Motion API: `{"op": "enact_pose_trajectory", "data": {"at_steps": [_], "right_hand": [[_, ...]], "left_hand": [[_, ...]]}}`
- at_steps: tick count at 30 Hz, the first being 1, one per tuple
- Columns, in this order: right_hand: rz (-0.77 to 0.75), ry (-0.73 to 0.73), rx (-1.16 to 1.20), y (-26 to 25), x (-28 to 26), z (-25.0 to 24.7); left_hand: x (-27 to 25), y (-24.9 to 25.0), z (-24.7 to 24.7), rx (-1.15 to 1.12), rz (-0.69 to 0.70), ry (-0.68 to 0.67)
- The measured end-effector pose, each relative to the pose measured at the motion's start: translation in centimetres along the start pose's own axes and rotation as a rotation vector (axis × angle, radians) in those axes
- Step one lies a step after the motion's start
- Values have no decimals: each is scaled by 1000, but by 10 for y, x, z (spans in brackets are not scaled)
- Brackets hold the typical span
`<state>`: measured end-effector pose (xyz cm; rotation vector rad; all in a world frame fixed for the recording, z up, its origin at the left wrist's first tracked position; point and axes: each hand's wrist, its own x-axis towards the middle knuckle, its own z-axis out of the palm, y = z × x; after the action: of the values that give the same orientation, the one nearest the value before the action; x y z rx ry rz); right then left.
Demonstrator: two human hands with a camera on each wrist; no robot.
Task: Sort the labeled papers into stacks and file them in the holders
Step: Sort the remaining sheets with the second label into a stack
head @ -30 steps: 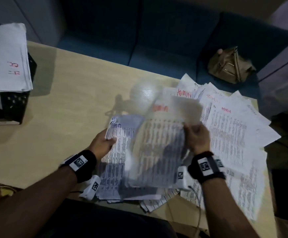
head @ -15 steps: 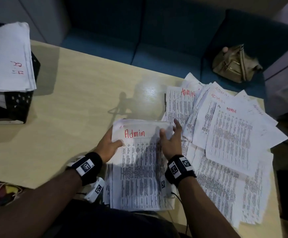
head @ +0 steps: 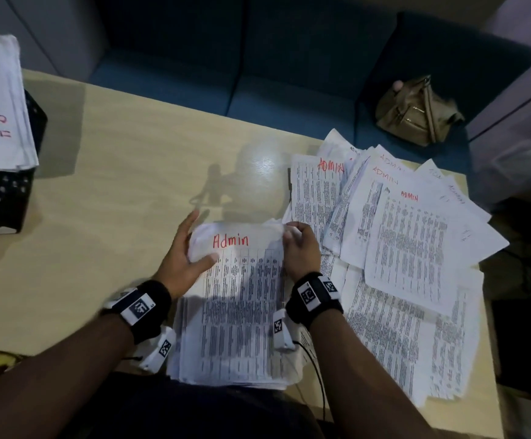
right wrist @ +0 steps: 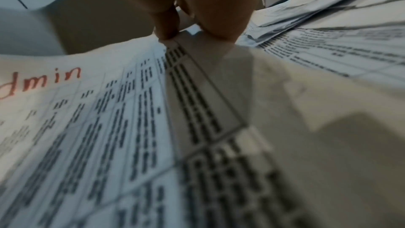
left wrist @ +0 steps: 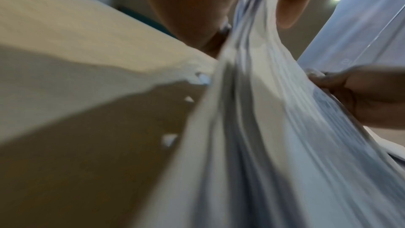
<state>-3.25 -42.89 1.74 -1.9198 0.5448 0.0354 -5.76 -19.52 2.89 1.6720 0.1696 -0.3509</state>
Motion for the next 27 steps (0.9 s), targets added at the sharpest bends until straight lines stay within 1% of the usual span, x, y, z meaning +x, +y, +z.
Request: {"op": "enact_pose_trajectory", "data": {"at_steps": [2, 4, 5, 6, 7, 9, 10, 11, 12, 13, 14, 15, 17, 19, 20, 21, 22, 24, 25, 26, 27], "right_hand": [[-3, -2, 45, 1, 0, 1], [-26, -67, 57, 0, -1, -1], [-25, -81, 58, -1, 0, -7], [-22, -60, 55, -2, 3, -16], [-19, -5, 42, 2, 9, -29], [5, 189, -21, 15, 25, -64], [28, 275, -92, 26, 34, -83], [50, 328, -231, 39, 40, -102], [85, 326, -432, 53, 44, -119], [131, 276, -629, 67, 44, -134], [173, 198, -769, 78, 42, -143], [190, 122, -846, 86, 37, -146], [136, -4, -875, 95, 28, -139], [47, -104, -859, 90, 25, -126], [9, -135, -826, 85, 25, -123], [-7, -136, -771, 80, 29, -124], [-18, -87, -719, 74, 34, -128], [-3, 142, -710, 71, 48, -148], [58, 259, -729, 72, 55, -161], [146, 345, -737, 74, 62, -175], [244, 391, -733, 78, 68, -188]], "left_hand": [[-6, -6, 9, 111, -120, -41], [-7, -8, 16, 233, -185, -44], [-8, -7, 17, 253, -207, -32], [-7, -6, 18, 256, -224, -26], [-6, -4, 18, 255, -232, -32], [-4, 0, 17, 266, -238, -46], [-2, 2, 17, 264, -241, -43], [0, 5, 17, 259, -244, -35], [3, 8, 18, 258, -243, -27], [6, 11, 20, 254, -239, -20], [9, 13, 22, 247, -237, -14], [13, 15, 24, 236, -235, -8], [21, 19, 31, 224, -229, -3], [29, 22, 39, 237, -227, -18], [32, 23, 44, 260, -224, -33], [35, 23, 49, 289, -222, -48], [38, 23, 53, 325, -228, -62], [43, 19, 58, 385, -252, -85], [44, 16, 59, 401, -265, -91], [45, 12, 58, 414, -271, -95], [48, 9, 57, 421, -274, -100]]}}
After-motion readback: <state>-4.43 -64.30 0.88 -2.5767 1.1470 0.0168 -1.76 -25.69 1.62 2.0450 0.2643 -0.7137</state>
